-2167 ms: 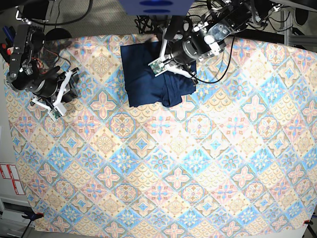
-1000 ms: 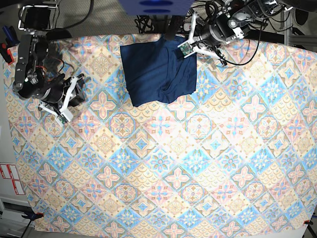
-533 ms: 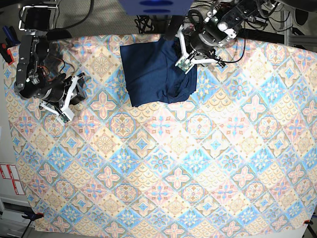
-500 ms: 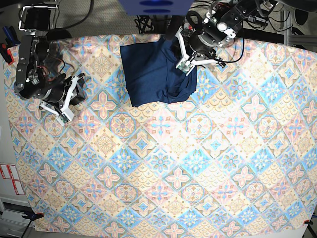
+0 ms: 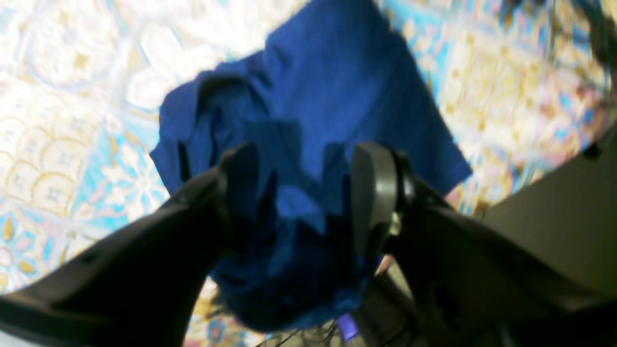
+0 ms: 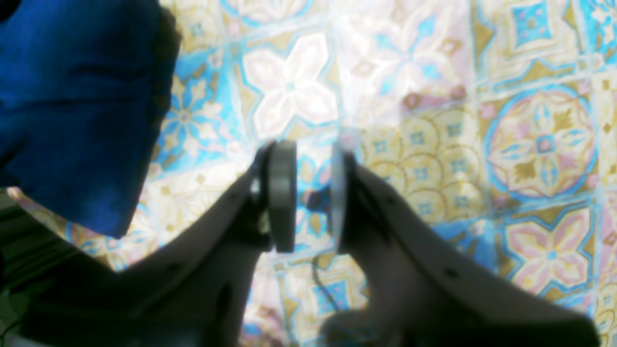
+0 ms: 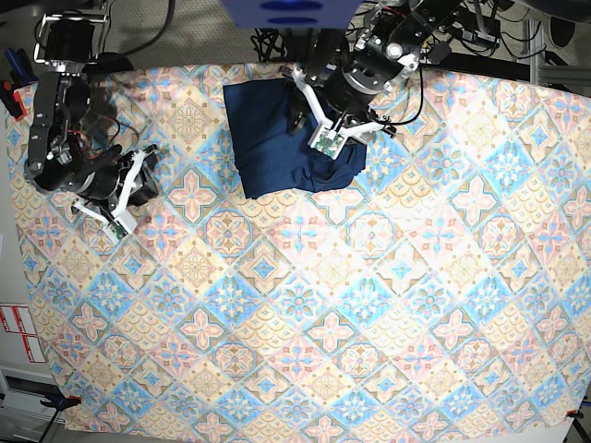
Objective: Fold the T-shirt properly
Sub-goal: 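Tuck and press the shirt edge with the left gripper to square the bundle, then grasp opposite edges of the folded shirt with both grippers, then lift and carry the folded shirt with both grippers toward the right gripper's side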
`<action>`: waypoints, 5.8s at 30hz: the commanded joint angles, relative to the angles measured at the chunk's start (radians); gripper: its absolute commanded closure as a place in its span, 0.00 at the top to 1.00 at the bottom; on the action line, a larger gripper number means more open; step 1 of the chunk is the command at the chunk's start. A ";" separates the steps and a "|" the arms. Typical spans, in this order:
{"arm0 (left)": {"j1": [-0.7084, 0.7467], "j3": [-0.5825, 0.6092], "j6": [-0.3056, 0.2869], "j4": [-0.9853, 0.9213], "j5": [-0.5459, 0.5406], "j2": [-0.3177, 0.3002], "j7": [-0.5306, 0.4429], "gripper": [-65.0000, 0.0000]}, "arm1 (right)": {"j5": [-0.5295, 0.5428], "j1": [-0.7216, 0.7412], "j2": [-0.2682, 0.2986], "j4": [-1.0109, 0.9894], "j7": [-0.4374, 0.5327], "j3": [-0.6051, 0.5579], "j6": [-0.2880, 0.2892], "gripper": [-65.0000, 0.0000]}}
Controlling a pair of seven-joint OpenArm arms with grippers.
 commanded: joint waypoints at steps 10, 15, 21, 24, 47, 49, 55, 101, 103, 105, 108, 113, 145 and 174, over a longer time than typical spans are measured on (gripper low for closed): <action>-0.110 0.003 -0.002 -0.263 -0.004 0.124 -0.023 0.47 | 0.014 0.011 0.015 0.013 0.007 0.008 0.003 0.19; -0.064 -0.019 -0.002 -0.225 -0.002 0.068 -0.023 0.47 | 0.014 0.011 0.015 0.013 0.010 0.009 0.003 0.19; 0.034 -0.232 -0.002 -0.217 -0.004 0.044 -0.023 0.47 | 0.014 0.011 0.015 0.013 0.009 0.006 0.003 0.19; 0.068 -0.292 -0.003 -0.217 -0.004 0.029 -0.024 0.47 | 0.014 0.011 0.015 0.013 0.006 0.005 0.003 0.19; 0.159 -0.206 -0.008 -0.048 -0.397 -0.056 -0.029 0.21 | -0.126 0.109 0.021 0.085 0.012 -0.374 0.003 0.19; 0.159 -0.172 -0.008 -0.041 -0.394 -0.067 -0.029 0.17 | -0.235 0.145 0.017 0.087 0.012 -0.457 0.003 0.18; 0.165 -0.166 -0.008 -0.042 -0.390 -0.068 -0.023 0.00 | -0.450 0.204 -0.068 0.081 0.012 -0.676 0.003 0.03; 0.085 0.061 -0.006 -0.133 -0.177 -0.116 -0.027 0.00 | -0.658 0.300 -0.172 -0.266 0.203 -0.584 0.003 0.00; 0.079 0.060 -0.005 -0.133 -0.177 -0.117 -0.027 0.00 | -0.658 0.300 -0.173 -0.291 0.205 -0.583 0.003 0.00; 0.054 0.060 -0.003 -0.136 -0.177 -0.119 -0.023 0.00 | -0.658 0.300 -0.173 -0.324 0.205 -0.583 0.003 0.00; 0.045 0.055 -0.003 -0.142 -0.177 -0.120 -0.023 0.00 | -0.658 0.296 -0.173 -0.355 0.205 -0.587 0.003 0.00; 0.042 -0.023 -0.003 -0.142 -0.177 -0.113 -0.023 0.00 | -0.658 0.249 -0.167 -0.348 0.200 -0.586 0.003 0.00; -0.348 -0.034 -0.005 -0.476 -0.176 0.084 -0.029 0.00 | -0.658 -0.069 0.000 0.067 0.197 -0.422 0.003 0.00; 0.011 -0.562 -0.002 -0.171 -0.188 -0.068 -0.027 0.00 | -0.051 -0.055 -0.181 0.225 0.199 -0.437 0.003 0.00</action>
